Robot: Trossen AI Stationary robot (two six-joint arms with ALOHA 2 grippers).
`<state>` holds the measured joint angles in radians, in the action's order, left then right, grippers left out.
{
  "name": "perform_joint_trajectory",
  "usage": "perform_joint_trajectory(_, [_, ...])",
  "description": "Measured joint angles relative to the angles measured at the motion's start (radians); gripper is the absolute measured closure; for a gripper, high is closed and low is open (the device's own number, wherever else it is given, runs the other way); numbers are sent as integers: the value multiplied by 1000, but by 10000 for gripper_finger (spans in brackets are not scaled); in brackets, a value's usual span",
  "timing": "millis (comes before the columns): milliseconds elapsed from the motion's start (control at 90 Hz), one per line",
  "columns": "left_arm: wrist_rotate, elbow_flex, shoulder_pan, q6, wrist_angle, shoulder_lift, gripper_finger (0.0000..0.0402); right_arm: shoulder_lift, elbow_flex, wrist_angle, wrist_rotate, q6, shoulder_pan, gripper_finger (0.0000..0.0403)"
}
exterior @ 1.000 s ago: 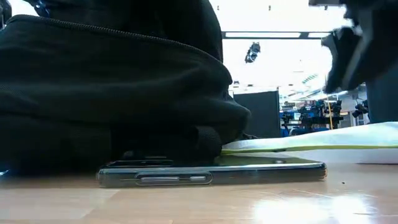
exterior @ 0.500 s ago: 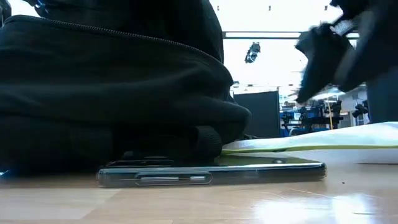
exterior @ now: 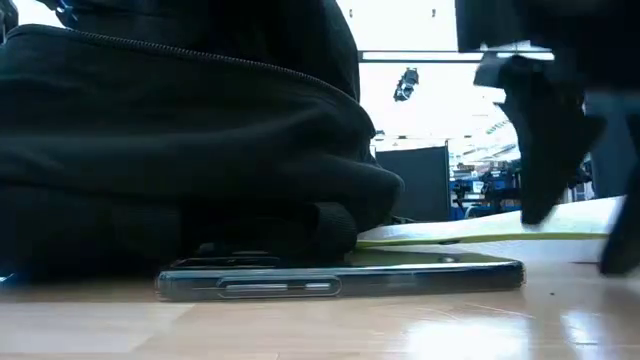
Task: Unpack backpack
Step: Put the zip bag into the backpack
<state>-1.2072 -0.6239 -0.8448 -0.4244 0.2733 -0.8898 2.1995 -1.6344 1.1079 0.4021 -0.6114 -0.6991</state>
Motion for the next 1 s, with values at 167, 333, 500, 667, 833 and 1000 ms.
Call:
perform_joint_trajectory(167, [15, 0, 0, 1, 1, 0, 401, 10, -3, 28, 49, -84, -2, 150])
perform_joint_trajectory(333, [15, 0, 0, 7, 2, 0, 401, -5, 2, 143, 103, -159, 3, 121])
perform_joint_trajectory(500, [16, 0, 0, 13, 2, 0, 401, -7, 2, 303, 104, -275, 1, 115])
perform_joint_trajectory(667, [16, 0, 0, 15, 2, 0, 401, -7, 10, 351, 107, -329, 18, 125])
perform_joint_trajectory(833, [16, 0, 0, 21, 2, 0, 401, -9, 90, 303, 103, -338, 51, 144])
perform_joint_trajectory(1000, [27, 0, 0, 26, 1, 0, 401, -20, 200, 209, 101, -334, 95, 186])
